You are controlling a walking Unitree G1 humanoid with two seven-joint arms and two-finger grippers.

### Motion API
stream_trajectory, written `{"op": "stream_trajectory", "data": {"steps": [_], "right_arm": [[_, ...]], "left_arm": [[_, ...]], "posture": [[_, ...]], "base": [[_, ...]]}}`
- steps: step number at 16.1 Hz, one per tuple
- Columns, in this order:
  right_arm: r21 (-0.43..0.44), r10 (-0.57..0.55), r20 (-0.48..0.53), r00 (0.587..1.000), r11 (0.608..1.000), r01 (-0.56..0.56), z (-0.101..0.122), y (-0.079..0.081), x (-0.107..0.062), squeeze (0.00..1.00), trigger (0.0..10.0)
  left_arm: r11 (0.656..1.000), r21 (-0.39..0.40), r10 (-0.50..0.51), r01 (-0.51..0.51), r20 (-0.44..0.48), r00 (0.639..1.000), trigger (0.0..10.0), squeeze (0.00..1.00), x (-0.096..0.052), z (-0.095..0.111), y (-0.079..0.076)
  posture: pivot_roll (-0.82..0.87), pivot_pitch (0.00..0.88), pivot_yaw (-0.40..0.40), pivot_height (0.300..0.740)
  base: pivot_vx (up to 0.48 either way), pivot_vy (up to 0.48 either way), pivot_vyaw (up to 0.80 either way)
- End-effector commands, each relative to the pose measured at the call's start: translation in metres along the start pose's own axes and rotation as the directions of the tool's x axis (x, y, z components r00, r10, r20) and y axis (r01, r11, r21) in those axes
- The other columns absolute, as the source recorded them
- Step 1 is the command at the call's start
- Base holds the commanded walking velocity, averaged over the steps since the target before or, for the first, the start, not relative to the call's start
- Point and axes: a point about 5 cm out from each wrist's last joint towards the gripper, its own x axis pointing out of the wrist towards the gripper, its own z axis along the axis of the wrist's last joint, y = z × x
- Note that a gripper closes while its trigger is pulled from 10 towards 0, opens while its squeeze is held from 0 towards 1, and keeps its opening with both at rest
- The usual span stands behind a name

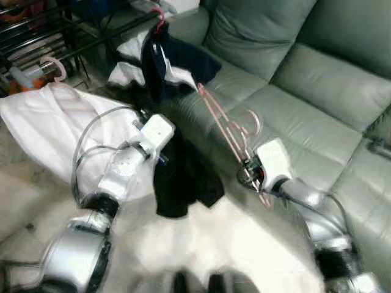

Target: Hang hanger

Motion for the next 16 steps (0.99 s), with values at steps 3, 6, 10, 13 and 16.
{"op": "stream_trajectory", "data": {"steps": [3,6,10,13,16], "right_arm": [[-0.005,0.003,0.036,0.999,1.000,-0.003,0.007,0.001,0.000,0.00,10.0],[-0.007,0.006,0.036,0.999,1.000,-0.006,0.007,0.001,0.001,0.00,10.0],[-0.008,0.014,0.037,0.999,1.000,-0.014,0.006,0.004,0.002,0.00,10.0],[-0.004,0.010,0.029,1.000,1.000,-0.010,0.002,0.003,-0.001,0.00,10.0],[-0.004,0.016,0.021,1.000,1.000,-0.016,0.000,0.005,-0.001,0.00,10.0]], "left_arm": [[1.000,0.019,0.018,-0.020,0.078,0.997,10.0,0.00,-0.003,0.011,0.005],[0.999,0.017,0.039,-0.041,0.097,0.994,10.0,0.00,-0.004,0.013,0.005],[1.000,-0.012,0.009,-0.008,0.127,0.992,10.0,0.00,-0.005,0.017,0.001],[1.000,-0.026,0.012,-0.008,0.158,0.987,10.0,0.00,-0.005,0.021,0.001],[1.000,-0.024,-0.006,0.010,0.166,0.986,10.0,0.00,-0.006,0.022,0.000]], "posture": [[-0.04,0.068,-0.007,0.740],[-0.04,0.063,-0.011,0.740],[-0.04,0.063,-0.012,0.740],[-0.04,0.066,-0.010,0.740],[-0.04,0.068,-0.011,0.740]], "base": [[0.000,0.000,0.00],[0.000,0.000,0.00],[0.000,0.000,0.00],[0.000,0.000,0.00],[0.100,0.000,0.00]]}}
